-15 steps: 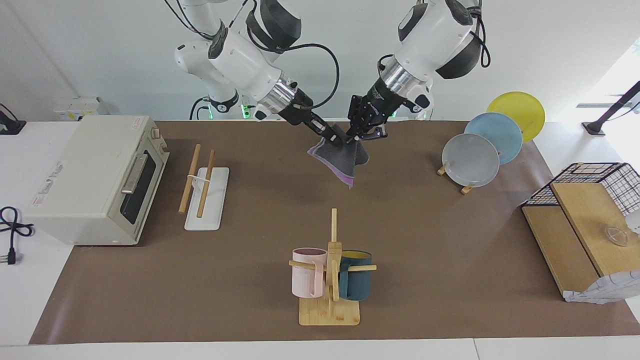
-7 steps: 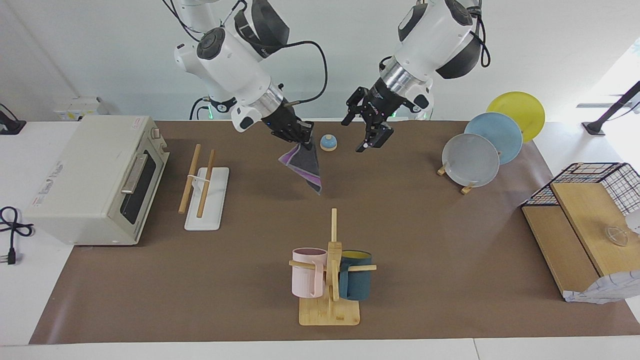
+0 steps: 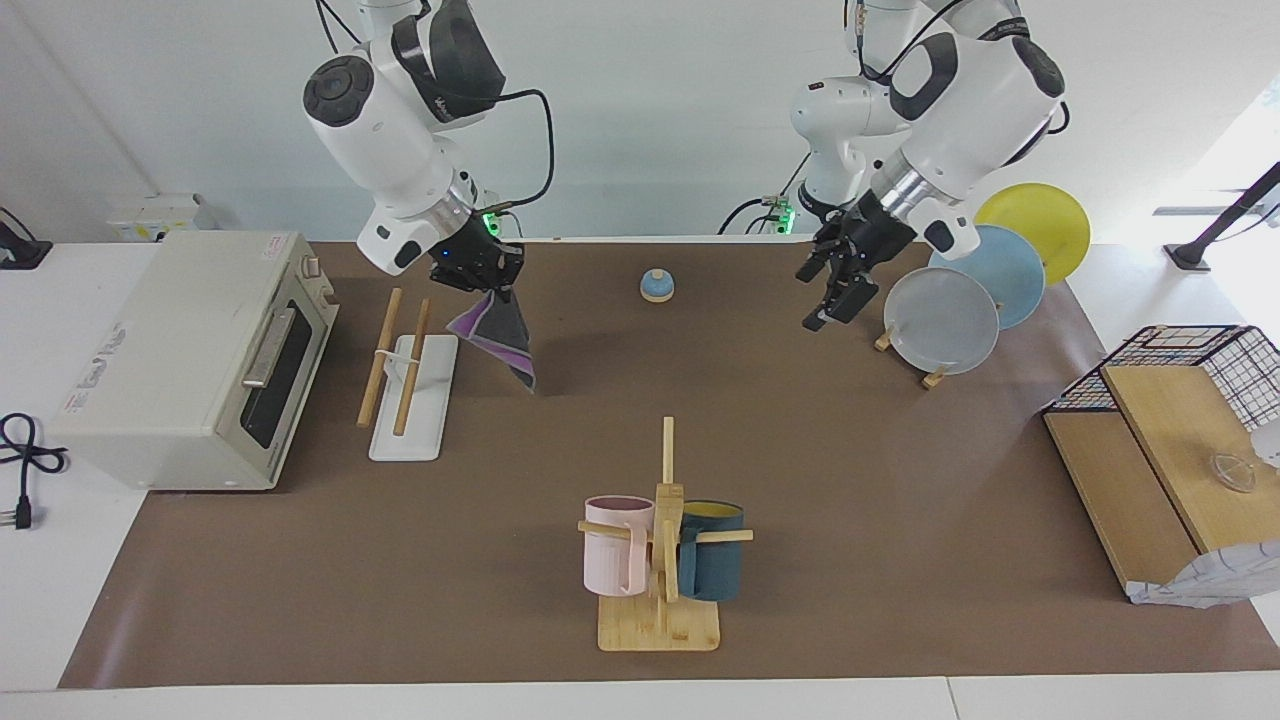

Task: Fold towel and hang on rack

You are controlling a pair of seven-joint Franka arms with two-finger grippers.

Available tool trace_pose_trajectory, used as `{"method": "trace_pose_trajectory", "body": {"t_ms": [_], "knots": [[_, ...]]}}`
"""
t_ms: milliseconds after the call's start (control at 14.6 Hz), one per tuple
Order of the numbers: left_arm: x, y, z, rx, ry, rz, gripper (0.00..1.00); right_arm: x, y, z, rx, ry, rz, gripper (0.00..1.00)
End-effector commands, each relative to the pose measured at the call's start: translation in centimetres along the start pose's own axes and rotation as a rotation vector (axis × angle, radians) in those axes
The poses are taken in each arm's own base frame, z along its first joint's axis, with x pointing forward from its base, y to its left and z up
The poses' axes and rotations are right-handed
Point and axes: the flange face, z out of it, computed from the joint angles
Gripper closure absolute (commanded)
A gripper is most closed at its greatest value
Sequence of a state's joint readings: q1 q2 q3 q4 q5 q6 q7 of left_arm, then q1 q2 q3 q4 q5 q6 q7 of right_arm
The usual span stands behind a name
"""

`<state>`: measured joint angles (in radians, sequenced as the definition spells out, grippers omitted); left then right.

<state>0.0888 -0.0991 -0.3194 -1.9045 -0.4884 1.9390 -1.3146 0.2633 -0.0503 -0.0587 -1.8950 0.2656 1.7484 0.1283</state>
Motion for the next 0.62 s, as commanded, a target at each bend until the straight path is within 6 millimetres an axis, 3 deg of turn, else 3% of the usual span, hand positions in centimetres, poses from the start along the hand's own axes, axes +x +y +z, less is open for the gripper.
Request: {"method": "trace_pose_trajectory", "body": {"t_ms": [0,137,547], "knots": [[4.1,-1.5,-2.1,0.012,0.053,0.242,0.0,-1.0,4.1,0.4,-0.025,-0.006,-0.059,1.0],[6.5,-1.7,-3.1,0.057,0.128,0.454,0.0,-1.3,5.9,0.7,-0.099,-0.01,-0.121,1.0],[7.8,-0.5,-5.8,0.28,0.263,0.98,0.0,-1.4,10.2,1.1,-0.139,0.022,-0.195,1.0]]}}
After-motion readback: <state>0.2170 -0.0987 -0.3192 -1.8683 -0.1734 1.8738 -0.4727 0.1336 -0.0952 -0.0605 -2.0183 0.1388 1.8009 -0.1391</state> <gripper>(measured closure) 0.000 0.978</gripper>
